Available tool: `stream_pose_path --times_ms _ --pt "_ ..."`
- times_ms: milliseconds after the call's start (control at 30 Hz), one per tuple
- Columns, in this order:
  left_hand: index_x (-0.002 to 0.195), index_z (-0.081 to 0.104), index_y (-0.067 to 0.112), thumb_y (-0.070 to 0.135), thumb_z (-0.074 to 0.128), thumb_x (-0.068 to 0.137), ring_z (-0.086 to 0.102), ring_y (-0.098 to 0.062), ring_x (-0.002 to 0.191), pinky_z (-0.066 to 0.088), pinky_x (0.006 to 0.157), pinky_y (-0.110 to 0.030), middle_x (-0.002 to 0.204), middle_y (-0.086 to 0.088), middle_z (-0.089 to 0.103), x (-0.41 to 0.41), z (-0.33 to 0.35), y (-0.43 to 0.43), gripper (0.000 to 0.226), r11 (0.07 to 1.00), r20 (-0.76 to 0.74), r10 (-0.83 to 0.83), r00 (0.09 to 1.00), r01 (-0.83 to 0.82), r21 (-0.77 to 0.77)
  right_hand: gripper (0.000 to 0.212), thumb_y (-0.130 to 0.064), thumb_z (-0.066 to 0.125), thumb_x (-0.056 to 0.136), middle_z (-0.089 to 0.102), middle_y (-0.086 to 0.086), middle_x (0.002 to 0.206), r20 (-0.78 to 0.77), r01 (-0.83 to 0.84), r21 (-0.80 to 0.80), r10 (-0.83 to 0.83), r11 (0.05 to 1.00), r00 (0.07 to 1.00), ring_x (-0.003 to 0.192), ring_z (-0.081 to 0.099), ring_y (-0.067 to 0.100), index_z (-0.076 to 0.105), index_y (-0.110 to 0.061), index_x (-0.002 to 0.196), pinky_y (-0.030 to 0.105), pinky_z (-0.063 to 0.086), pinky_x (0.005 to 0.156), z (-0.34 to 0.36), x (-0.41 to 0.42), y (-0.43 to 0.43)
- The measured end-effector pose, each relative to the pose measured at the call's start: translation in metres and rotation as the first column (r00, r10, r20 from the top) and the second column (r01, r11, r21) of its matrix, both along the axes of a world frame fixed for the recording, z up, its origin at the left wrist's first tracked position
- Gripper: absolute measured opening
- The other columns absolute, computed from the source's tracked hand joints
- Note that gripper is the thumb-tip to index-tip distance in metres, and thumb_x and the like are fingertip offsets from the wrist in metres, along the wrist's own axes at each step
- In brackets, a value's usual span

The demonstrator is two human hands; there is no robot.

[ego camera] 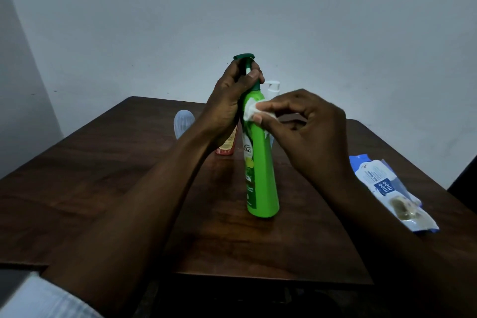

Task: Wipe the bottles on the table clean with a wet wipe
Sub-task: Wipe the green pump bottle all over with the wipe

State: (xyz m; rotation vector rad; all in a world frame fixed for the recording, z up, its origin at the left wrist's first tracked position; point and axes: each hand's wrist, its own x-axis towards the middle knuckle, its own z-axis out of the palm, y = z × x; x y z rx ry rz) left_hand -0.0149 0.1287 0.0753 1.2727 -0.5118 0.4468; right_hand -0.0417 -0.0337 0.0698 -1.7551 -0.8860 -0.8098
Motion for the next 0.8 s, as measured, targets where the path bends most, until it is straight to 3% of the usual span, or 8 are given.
stream_pose_path --times_ms 133,200,333,633,800 --pt "0.107 0.055 0.014 0.018 0.049 0.099 0.052 -0.011 0.085 0.039 0.087 -0.04 0.094 -0.001 0.055 0.001 0.001 0.001 0.011 1.0 -0.024 -0.031 0.999 0.031 -0.006 0.013 -0.021 0.082 0.083 0.073 -0.006 0.093 -0.041 -0.065 0.011 0.065 0.998 0.997 0.091 0.07 0.007 0.081 -0.018 0.095 0.022 0.059 0.071 0.005 0.006 0.004" --pt "0.108 0.055 0.014 0.018 0.049 0.099 0.053 -0.011 0.082 0.044 0.082 -0.033 0.094 -0.001 0.055 0.002 0.0 0.001 0.012 0.999 -0.034 -0.041 0.999 0.04 -0.027 0.014 -0.017 0.079 0.086 0.072 -0.004 0.097 -0.028 -0.075 -0.008 0.075 0.997 0.997 0.094 0.07 0.008 0.08 -0.016 0.1 0.022 0.058 0.073 0.0 0.005 0.003" --pt "0.108 0.055 0.014 0.015 0.046 0.103 0.052 -0.007 0.081 0.045 0.073 -0.021 0.094 0.0 0.055 0.002 -0.002 0.002 0.01 0.998 -0.041 -0.051 0.998 0.049 -0.047 0.019 -0.009 0.077 0.088 0.071 0.001 0.104 0.039 -0.054 -0.068 0.057 0.996 0.998 0.101 0.069 0.009 0.078 -0.013 0.107 0.035 0.06 0.083 -0.016 0.003 -0.002" --pt "0.106 0.055 0.017 0.014 0.042 0.105 0.05 -0.007 0.077 0.042 0.069 -0.027 0.094 0.002 0.056 0.003 -0.007 0.008 0.013 0.992 -0.022 -0.068 0.997 0.065 -0.112 0.023 -0.005 0.076 0.085 0.07 0.001 0.11 0.071 -0.046 -0.19 0.06 0.981 0.996 0.104 0.067 0.01 0.078 -0.013 0.107 0.028 0.053 0.094 -0.074 -0.018 -0.023" --pt "0.108 0.056 0.018 0.016 0.043 0.105 0.052 -0.007 0.077 0.043 0.069 -0.027 0.095 0.002 0.057 0.003 -0.008 0.009 0.014 0.99 -0.014 -0.078 0.997 0.076 -0.117 0.031 -0.005 0.08 0.082 0.068 -0.006 0.114 0.094 -0.038 -0.262 0.065 0.964 0.993 0.104 0.066 0.005 0.077 -0.021 0.109 0.029 0.055 0.09 -0.108 -0.026 -0.043"
